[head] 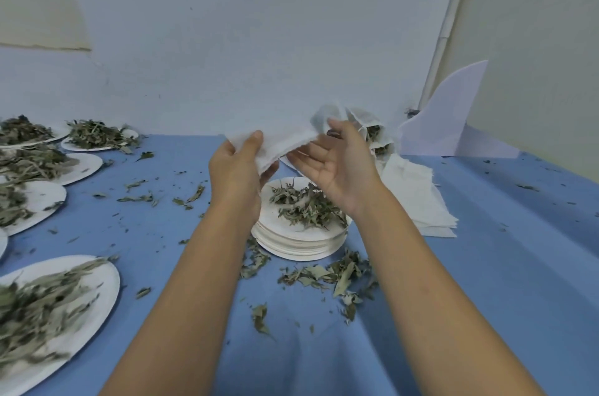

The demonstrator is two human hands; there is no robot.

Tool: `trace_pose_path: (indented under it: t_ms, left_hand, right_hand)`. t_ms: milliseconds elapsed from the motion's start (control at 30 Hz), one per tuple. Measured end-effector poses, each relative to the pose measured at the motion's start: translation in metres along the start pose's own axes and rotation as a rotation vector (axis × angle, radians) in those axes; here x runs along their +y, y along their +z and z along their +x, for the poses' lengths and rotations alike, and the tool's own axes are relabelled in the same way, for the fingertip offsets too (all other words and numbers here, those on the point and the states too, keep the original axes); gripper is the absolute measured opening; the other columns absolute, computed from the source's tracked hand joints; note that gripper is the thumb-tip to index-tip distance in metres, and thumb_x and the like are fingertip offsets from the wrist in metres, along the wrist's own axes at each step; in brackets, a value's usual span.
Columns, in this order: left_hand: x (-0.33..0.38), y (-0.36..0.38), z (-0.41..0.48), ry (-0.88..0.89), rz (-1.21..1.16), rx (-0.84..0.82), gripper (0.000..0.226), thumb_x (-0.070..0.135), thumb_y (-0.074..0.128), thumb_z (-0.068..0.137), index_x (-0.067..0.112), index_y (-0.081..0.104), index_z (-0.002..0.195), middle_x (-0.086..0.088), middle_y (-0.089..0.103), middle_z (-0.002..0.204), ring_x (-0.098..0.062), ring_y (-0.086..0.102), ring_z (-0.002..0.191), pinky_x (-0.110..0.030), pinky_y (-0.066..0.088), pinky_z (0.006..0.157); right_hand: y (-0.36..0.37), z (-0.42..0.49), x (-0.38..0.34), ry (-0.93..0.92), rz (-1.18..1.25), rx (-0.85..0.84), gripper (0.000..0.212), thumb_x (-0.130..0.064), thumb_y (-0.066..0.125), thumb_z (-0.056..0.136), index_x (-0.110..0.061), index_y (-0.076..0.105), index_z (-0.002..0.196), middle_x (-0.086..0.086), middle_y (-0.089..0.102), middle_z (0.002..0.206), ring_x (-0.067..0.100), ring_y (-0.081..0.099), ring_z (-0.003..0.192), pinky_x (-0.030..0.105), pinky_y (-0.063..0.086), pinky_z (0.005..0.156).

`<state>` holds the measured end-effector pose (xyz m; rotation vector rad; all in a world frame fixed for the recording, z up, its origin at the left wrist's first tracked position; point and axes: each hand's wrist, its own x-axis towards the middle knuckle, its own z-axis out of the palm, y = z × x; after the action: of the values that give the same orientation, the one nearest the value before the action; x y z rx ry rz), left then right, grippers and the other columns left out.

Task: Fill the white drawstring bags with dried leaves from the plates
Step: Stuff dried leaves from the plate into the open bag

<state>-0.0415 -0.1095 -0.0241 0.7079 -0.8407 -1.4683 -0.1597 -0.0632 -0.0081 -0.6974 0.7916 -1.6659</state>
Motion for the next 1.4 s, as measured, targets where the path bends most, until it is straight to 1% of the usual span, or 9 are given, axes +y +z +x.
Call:
trace_pose_path:
  t_ms: [133,300,433,600,667,867,1067,1233,1400]
  left_hand:
    - [-0.002,-0.005,0.006,0.072,0.049,0.131,0.007,0.015,0.056,0.096,0.012,0.054,0.090,-0.002,0.061,0.087,-0.012,0.059,0.067,-0.015,0.048,0.046]
    - [-0.005,-0.009,0.009,0.159,0.220,0.191,0.015,0.019,0.052,0.097,0.007,0.053,0.107,-0.008,0.057,0.095,-0.021,0.052,0.068,-0.014,0.040,0.037]
    - [-0.008,-0.014,0.012,0.187,0.346,0.225,0.011,0.019,0.051,0.097,0.009,0.050,0.099,-0.008,0.056,0.094,-0.019,0.052,0.066,-0.014,0.040,0.038]
    - [-0.011,-0.016,0.015,0.171,0.352,0.227,0.011,0.019,0.053,0.095,0.008,0.051,0.095,-0.013,0.060,0.101,-0.026,0.056,0.086,-0.036,0.050,0.074]
    - [-0.014,-0.015,0.015,0.161,0.355,0.232,0.012,0.020,0.055,0.094,0.008,0.051,0.093,-0.013,0.060,0.098,-0.025,0.056,0.084,-0.040,0.048,0.076]
    - [-0.014,-0.017,0.006,0.354,0.448,0.471,0.037,0.028,0.069,0.085,0.017,0.037,0.101,0.003,0.043,0.096,-0.001,0.044,0.069,-0.013,0.036,0.057]
    - [0.000,-0.012,-0.003,0.512,0.810,-0.169,0.007,0.030,0.067,0.084,0.027,0.065,0.090,0.012,0.060,0.093,0.002,0.054,0.076,-0.007,0.042,0.067]
    - [0.002,-0.015,0.000,0.619,0.967,-0.242,0.015,0.022,0.067,0.084,0.024,0.063,0.098,0.008,0.057,0.100,0.002,0.053,0.076,0.002,0.036,0.066]
    - [0.004,-0.020,0.004,0.661,1.060,-0.228,0.013,0.011,0.061,0.083,0.018,0.064,0.094,0.007,0.061,0.090,0.001,0.053,0.073,-0.004,0.039,0.064]
  right_hand:
    - [0.002,-0.001,0.011,0.036,-0.238,-0.092,0.014,0.003,0.047,0.086,0.002,0.058,0.094,0.019,0.068,0.095,0.026,0.070,0.087,0.030,0.058,0.081]
    - [0.009,0.001,0.028,-0.055,-0.349,-0.036,0.013,0.002,0.054,0.090,-0.001,0.065,0.084,0.007,0.071,0.076,0.016,0.069,0.075,0.025,0.058,0.078]
    - [0.013,0.000,0.031,-0.013,-0.327,-0.010,0.013,0.001,0.055,0.087,-0.003,0.066,0.082,0.007,0.071,0.073,0.015,0.070,0.073,0.027,0.059,0.075]
    - [0.014,-0.001,0.033,0.004,-0.330,-0.007,0.008,0.000,0.058,0.087,-0.002,0.065,0.082,0.008,0.069,0.074,0.018,0.068,0.073,0.029,0.059,0.076]
    - [0.014,0.000,0.035,-0.021,-0.330,0.042,0.011,0.001,0.057,0.088,-0.002,0.064,0.080,0.008,0.066,0.073,0.017,0.066,0.071,0.027,0.059,0.072]
    - [0.010,0.002,0.034,-0.121,-0.328,0.176,0.010,0.000,0.063,0.087,-0.007,0.066,0.081,-0.001,0.067,0.062,0.009,0.065,0.061,0.021,0.058,0.067]
    - [0.010,0.000,0.029,-0.178,-0.457,0.126,0.013,-0.005,0.063,0.088,-0.014,0.070,0.082,-0.003,0.072,0.068,0.003,0.068,0.066,0.018,0.057,0.071]
    - [0.003,0.000,0.024,-0.106,-0.418,0.114,0.009,-0.005,0.064,0.088,-0.013,0.069,0.088,-0.002,0.073,0.072,0.006,0.068,0.069,0.020,0.058,0.073]
    - [0.005,0.000,0.024,-0.163,-0.511,0.102,0.012,-0.002,0.060,0.088,-0.011,0.069,0.087,0.001,0.073,0.074,0.008,0.070,0.071,0.019,0.057,0.072]
